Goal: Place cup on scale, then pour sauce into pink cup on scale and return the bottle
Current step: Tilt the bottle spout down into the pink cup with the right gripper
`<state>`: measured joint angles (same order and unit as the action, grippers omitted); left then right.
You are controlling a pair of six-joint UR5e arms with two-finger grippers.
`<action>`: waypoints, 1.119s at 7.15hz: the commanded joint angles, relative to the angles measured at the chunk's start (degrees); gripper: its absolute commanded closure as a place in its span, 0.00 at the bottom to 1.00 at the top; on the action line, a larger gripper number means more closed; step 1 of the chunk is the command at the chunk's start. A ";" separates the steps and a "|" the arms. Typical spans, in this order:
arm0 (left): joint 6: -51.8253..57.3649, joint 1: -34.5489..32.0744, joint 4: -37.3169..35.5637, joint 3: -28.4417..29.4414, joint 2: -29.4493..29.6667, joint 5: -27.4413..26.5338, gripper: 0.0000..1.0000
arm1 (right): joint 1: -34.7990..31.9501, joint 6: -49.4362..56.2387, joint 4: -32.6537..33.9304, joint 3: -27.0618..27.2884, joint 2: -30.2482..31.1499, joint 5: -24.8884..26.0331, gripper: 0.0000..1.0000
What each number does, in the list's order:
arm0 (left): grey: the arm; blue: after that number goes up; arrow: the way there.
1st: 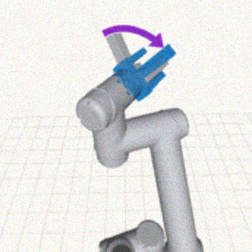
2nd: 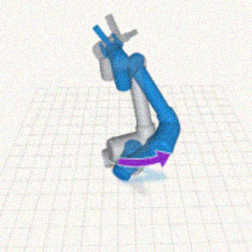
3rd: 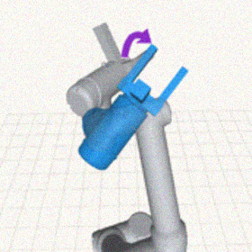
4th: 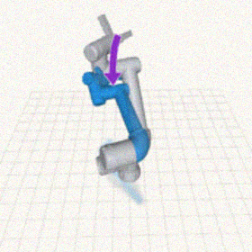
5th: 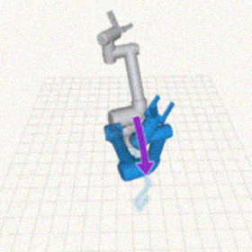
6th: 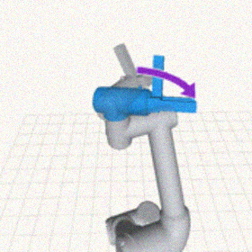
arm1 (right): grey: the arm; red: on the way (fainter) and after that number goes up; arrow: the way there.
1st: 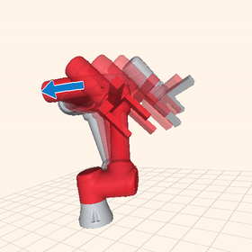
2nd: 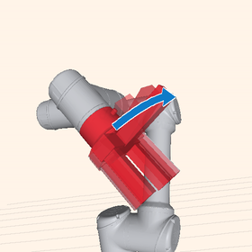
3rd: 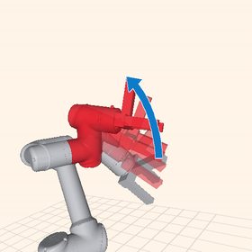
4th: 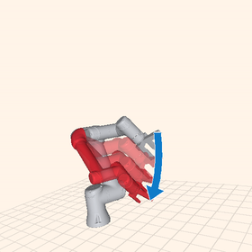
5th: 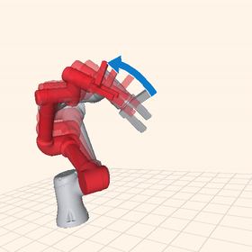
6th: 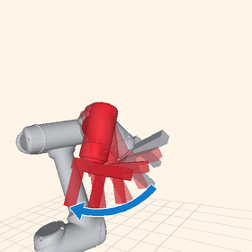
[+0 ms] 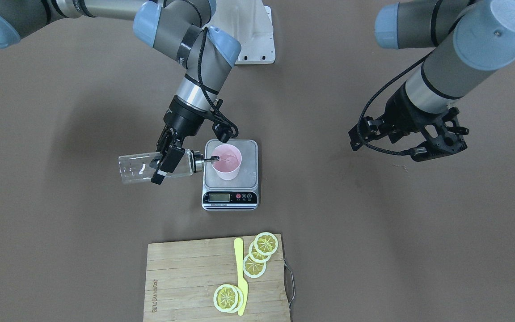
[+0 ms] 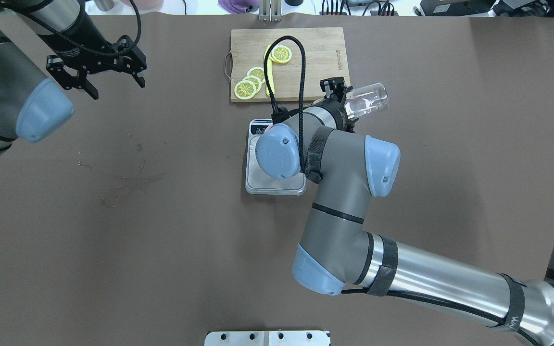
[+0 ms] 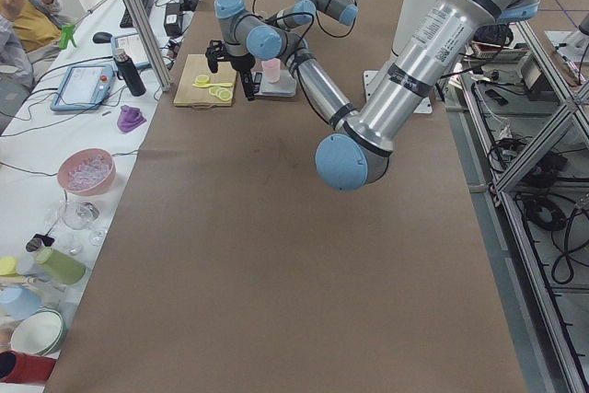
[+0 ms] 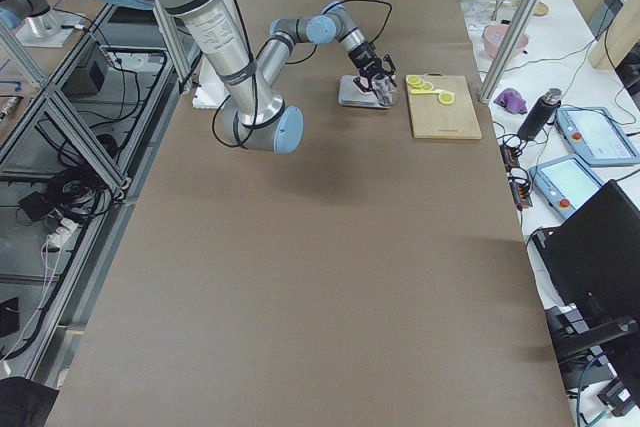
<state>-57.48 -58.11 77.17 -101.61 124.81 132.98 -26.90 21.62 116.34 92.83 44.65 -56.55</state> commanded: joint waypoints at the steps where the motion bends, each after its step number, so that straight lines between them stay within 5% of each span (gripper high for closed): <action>1: 0.00 0.01 0.00 0.00 0.09 0.00 0.02 | 0.35 0.97 0.91 -0.02 -0.18 1.09 1.00; 6: 0.00 0.10 0.00 0.00 0.00 0.00 0.02 | 0.18 -2.52 -0.92 0.86 0.26 0.74 1.00; 8: 0.00 0.10 0.00 0.00 0.09 0.00 0.02 | -0.78 -10.44 -7.84 3.30 3.15 -3.97 1.00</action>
<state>-57.48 -58.01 77.17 -101.59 124.82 132.98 -26.97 14.55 112.63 94.33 46.13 -57.26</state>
